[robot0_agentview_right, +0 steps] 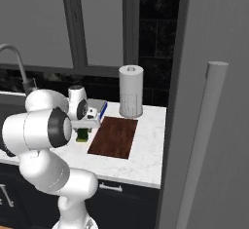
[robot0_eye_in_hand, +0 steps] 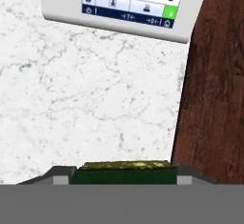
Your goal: Pick up the sponge from the counter and clean the cutting board by briefly scrubbing or pressing down on the cutting board. Once finished, release the sponge.
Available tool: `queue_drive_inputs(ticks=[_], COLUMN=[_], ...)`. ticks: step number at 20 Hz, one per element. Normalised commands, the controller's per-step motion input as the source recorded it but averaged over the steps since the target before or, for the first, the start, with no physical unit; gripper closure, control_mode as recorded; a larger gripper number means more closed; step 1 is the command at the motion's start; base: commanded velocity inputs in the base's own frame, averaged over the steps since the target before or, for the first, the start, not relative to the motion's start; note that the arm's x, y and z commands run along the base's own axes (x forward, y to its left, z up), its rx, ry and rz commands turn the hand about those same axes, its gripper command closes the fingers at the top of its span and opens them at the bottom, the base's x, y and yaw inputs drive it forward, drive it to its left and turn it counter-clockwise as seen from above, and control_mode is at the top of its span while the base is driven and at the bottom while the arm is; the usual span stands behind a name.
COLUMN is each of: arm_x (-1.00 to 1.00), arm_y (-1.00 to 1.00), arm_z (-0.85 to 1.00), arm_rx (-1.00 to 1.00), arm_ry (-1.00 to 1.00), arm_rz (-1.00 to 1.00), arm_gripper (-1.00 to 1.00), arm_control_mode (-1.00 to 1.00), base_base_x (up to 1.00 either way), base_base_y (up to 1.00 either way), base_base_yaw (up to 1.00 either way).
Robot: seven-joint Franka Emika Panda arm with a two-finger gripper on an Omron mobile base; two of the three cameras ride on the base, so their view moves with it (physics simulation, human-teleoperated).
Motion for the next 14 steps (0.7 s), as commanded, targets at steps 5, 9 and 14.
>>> queue_drive_inputs(ticks=[5,9,14], arm_x=[0.13,0.33,0.33], arm_y=[-0.32,-0.47,-0.44], arm_z=[0.21,-0.04,-0.13], arm_rx=[0.0,0.0,0.0], arm_ry=[0.07,0.01,0.0], arm_rz=[0.0,0.0,0.0], arm_gripper=[1.0,1.0,1.0], arm_control_mode=[-1.0,-1.0,-1.0], base_base_x=[0.0,0.0,0.0], base_base_y=[0.0,0.0,0.0], base_base_yaw=[0.0,0.0,0.0])
